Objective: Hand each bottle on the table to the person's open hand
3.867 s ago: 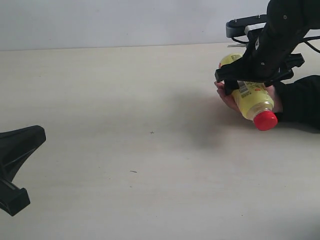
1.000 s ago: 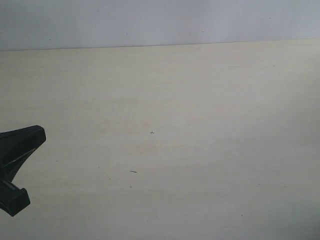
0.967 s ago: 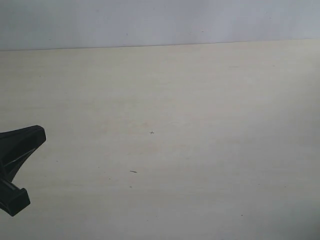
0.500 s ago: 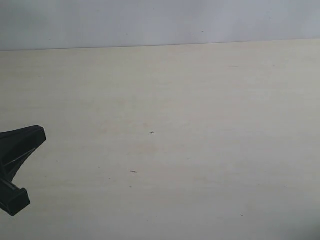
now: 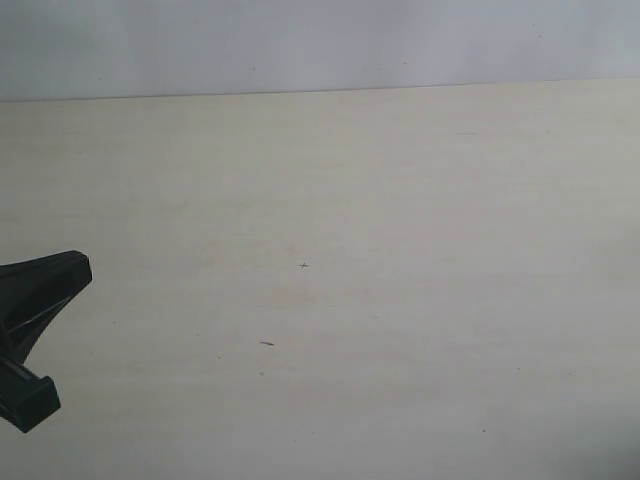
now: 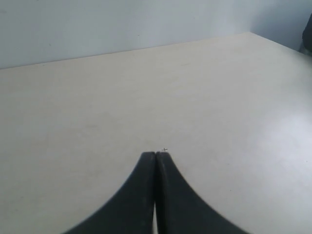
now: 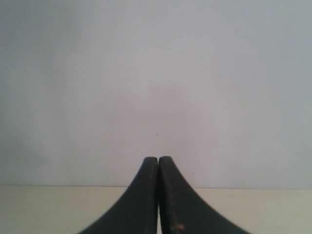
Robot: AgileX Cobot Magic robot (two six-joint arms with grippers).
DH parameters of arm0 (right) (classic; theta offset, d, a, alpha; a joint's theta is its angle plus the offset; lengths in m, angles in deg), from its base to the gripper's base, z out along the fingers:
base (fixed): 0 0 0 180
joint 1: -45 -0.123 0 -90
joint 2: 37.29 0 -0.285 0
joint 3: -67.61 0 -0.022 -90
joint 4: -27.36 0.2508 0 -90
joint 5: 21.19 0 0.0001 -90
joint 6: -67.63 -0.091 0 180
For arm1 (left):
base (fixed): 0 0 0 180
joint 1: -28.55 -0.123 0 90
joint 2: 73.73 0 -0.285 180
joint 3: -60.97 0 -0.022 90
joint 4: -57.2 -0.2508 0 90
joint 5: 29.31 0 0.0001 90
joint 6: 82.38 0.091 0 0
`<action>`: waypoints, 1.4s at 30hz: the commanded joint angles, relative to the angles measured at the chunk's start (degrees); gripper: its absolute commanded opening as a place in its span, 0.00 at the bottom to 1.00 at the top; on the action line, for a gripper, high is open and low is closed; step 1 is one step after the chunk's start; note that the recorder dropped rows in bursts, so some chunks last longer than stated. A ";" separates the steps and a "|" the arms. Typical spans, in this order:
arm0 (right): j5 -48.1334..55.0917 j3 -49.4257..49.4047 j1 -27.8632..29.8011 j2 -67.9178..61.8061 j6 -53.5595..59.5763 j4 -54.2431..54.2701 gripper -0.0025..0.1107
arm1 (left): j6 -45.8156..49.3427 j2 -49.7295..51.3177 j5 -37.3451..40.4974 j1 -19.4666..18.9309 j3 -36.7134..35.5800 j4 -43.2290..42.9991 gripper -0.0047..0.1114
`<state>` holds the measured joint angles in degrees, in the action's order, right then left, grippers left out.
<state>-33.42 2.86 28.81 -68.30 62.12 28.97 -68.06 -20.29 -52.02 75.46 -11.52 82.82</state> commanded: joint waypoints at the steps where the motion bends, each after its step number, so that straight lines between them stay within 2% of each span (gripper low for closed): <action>1: 4.39 -0.16 4.15 4.11 1.62 -0.25 0.02 | 0.02 -0.33 -0.97 -0.14 -0.19 0.52 0.04; 6: 11.78 -0.16 11.53 10.14 2.98 -0.44 0.02 | 0.02 -0.33 -0.97 -0.14 -0.19 0.52 0.04; 10: 15.58 -0.16 14.33 13.72 5.51 -0.44 0.02 | 0.02 -0.33 -0.97 -0.14 -0.19 0.52 0.04; 17: 23.62 -0.16 14.57 18.38 9.58 -0.56 0.02 | 0.02 -0.33 -0.97 -0.14 -0.19 0.52 0.04; 26: 29.41 -0.28 14.57 21.64 9.52 -0.46 0.02 | 0.02 -0.33 -0.97 -0.14 -0.19 0.52 0.04; 30: 28.82 -3.99 14.57 23.22 9.52 -0.46 0.02 | 0.02 -0.33 -0.97 -0.14 -0.19 0.52 0.04; 33: 24.73 -11.80 14.59 23.22 9.53 -0.46 0.02 | 0.00 -0.33 -0.73 -0.14 -0.19 0.52 0.04; 42: 27.93 -12.47 14.59 23.22 10.21 -0.22 0.02 | 0.00 -0.33 -0.09 -0.14 -0.19 0.52 0.04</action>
<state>-5.56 -9.29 43.10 -45.41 71.93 28.60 -68.06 -20.29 -51.88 75.46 -11.52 82.82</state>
